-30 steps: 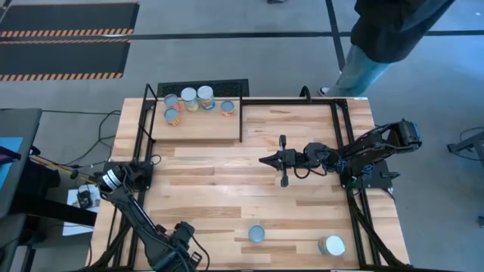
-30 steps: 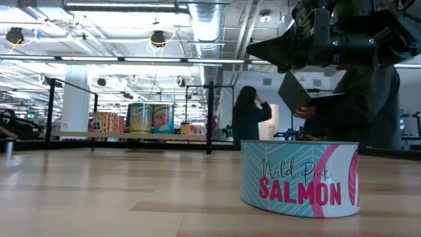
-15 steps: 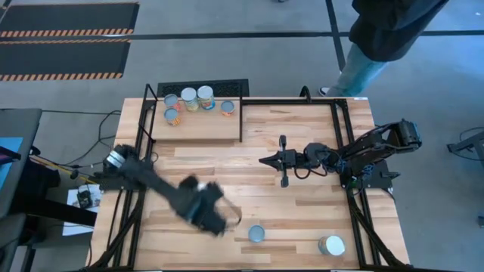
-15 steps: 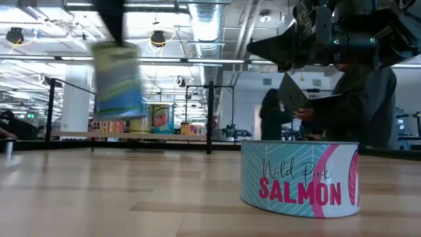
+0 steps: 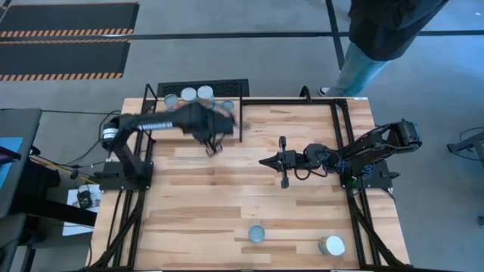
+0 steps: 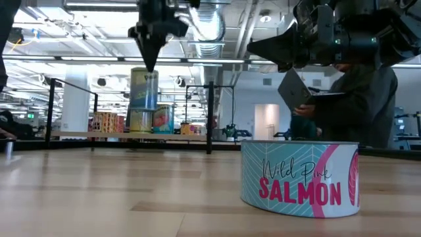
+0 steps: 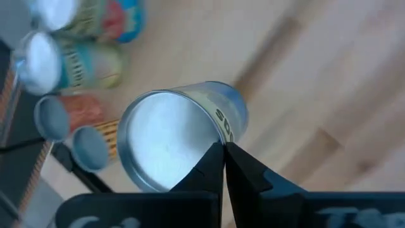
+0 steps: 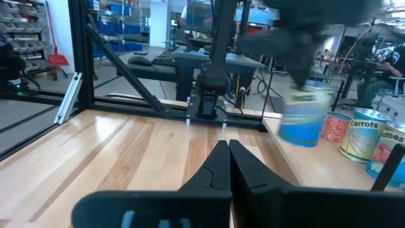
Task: Pick and place cans onto a shelf
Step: Put the large canned peas on the shelf aligned with the other large canned carrots
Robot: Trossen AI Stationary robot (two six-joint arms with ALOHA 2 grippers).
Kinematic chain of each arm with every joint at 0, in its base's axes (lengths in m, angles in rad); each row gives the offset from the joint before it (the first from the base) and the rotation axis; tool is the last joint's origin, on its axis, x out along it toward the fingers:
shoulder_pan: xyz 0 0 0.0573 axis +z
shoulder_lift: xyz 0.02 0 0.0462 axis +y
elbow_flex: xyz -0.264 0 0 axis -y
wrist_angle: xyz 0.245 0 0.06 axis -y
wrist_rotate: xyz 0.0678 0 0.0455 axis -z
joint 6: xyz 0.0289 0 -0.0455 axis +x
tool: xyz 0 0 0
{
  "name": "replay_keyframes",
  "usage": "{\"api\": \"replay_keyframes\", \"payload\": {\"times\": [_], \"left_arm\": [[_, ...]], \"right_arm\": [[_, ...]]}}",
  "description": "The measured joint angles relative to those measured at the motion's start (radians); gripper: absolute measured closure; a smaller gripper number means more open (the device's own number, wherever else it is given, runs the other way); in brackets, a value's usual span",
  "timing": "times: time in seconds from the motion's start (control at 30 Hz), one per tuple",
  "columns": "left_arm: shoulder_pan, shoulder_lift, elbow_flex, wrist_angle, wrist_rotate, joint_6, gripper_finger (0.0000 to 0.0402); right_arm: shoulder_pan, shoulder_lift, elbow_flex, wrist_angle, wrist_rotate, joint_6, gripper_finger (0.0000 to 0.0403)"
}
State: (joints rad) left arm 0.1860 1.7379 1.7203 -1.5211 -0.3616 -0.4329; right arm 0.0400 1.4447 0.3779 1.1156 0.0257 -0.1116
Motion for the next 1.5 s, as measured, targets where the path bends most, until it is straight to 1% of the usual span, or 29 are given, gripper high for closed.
{"api": "replay_keyframes", "payload": {"times": [0.13, 0.27, 0.33, 0.4, 0.6, 1.0, 1.37, 1.5], "left_arm": [[0.149, 0.000, -0.024, 0.015, 0.010, 0.038, 0.0401], [0.243, -0.003, -0.094, 0.106, 0.024, 0.086, 0.0401], [0.274, -0.007, -0.130, 0.152, 0.057, 0.116, 0.0401], [0.297, -0.007, -0.156, 0.199, 0.069, 0.142, 0.0401], [0.355, -0.007, -0.181, 0.203, 0.058, 0.160, 0.0401], [0.421, -0.007, -0.181, 0.224, 0.066, 0.187, 0.0401], [0.425, -0.007, -0.181, 0.225, 0.062, 0.186, 0.0401], [0.425, -0.007, -0.181, 0.226, 0.060, 0.188, 0.0392]], "right_arm": [[0.000, 0.000, 0.000, 0.000, -0.001, -0.002, 0.0397], [0.000, 0.000, 0.000, -0.001, -0.001, -0.002, 0.0397], [0.000, 0.000, 0.000, -0.001, -0.001, -0.002, 0.0397], [0.000, 0.000, 0.000, -0.001, -0.001, -0.002, 0.0397], [0.000, 0.000, 0.000, -0.004, -0.001, -0.002, 0.0397], [0.000, 0.000, 0.000, -0.004, -0.002, -0.002, 0.0397], [0.000, 0.000, 0.000, -0.004, -0.002, -0.002, 0.0397], [0.000, 0.000, 0.000, -0.004, -0.002, -0.001, 0.0397]]}}
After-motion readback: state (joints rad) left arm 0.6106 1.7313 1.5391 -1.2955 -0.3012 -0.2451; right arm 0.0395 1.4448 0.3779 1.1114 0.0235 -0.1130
